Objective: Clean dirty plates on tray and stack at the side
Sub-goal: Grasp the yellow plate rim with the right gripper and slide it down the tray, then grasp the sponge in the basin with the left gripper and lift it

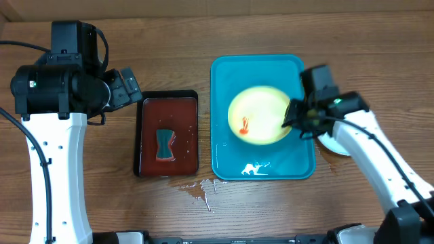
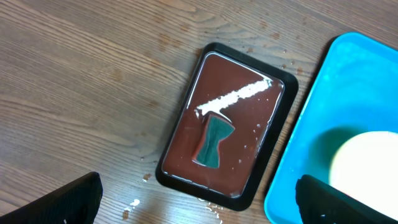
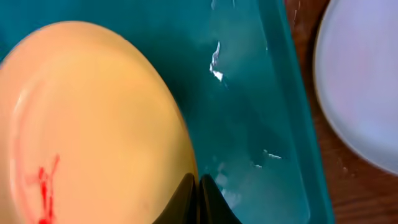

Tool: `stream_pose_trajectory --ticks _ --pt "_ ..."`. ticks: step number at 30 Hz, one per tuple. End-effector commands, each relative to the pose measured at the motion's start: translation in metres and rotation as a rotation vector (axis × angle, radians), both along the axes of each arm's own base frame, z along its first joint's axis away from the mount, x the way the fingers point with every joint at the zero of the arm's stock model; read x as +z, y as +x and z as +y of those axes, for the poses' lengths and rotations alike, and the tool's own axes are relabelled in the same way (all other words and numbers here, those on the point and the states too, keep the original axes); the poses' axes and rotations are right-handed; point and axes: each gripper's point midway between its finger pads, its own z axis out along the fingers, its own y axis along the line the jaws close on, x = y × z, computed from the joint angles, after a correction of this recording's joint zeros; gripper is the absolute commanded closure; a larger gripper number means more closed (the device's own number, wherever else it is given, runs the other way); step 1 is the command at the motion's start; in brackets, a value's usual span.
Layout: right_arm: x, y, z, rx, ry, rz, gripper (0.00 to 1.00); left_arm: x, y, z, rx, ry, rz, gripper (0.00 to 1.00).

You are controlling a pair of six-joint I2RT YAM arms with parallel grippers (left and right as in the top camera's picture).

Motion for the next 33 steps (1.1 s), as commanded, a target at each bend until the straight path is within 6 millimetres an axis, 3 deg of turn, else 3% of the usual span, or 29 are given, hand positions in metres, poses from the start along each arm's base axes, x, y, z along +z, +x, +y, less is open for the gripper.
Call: stream_pose_trajectory --ticks 1,6,11,15,20,24,26,29,31,33 --pt "-0.041 -0.023 0.004 -0.131 0.028 0.073 0.96 0.002 -0.001 0.004 -0.005 0.018 -0.005 0.0" --pt "-0.063 -0.02 0.012 -0.126 0.081 0.016 0.95 0.002 -0.001 0.004 -0.004 0.021 -0.006 0.0" --pt "-0.053 -0.004 0.018 0.007 0.068 -0.062 0.77 0.002 -0.001 -0.001 -0.016 -0.009 -0.006 0.0" --pt "-0.024 0.006 0.02 0.097 0.047 -0.118 0.69 -0.001 -0.008 -0.029 -0.074 -0.157 0.024 0.0" --pt "0.042 0.016 0.022 0.207 0.026 -0.269 0.69 -0.006 -0.012 -0.05 -0.198 -0.22 0.046 0.0" --pt "0.08 0.011 0.021 0.21 0.043 -0.362 0.67 -0.042 -0.019 -0.043 -0.21 -0.119 0.153 0.06" --pt "0.087 0.006 0.019 0.209 0.046 -0.376 0.67 -0.064 -0.024 -0.044 -0.218 -0.095 0.209 0.15" --pt "0.087 0.0 0.017 0.209 0.043 -0.359 0.65 -0.108 -0.03 -0.053 -0.244 -0.104 0.284 0.23" --pt "0.082 -0.004 0.016 0.209 0.037 -0.333 0.54 -0.138 -0.033 -0.058 -0.258 -0.104 0.317 0.23" --pt "0.076 -0.007 0.015 0.21 0.032 -0.308 0.53 -0.166 -0.035 -0.059 -0.246 -0.107 0.335 0.25"
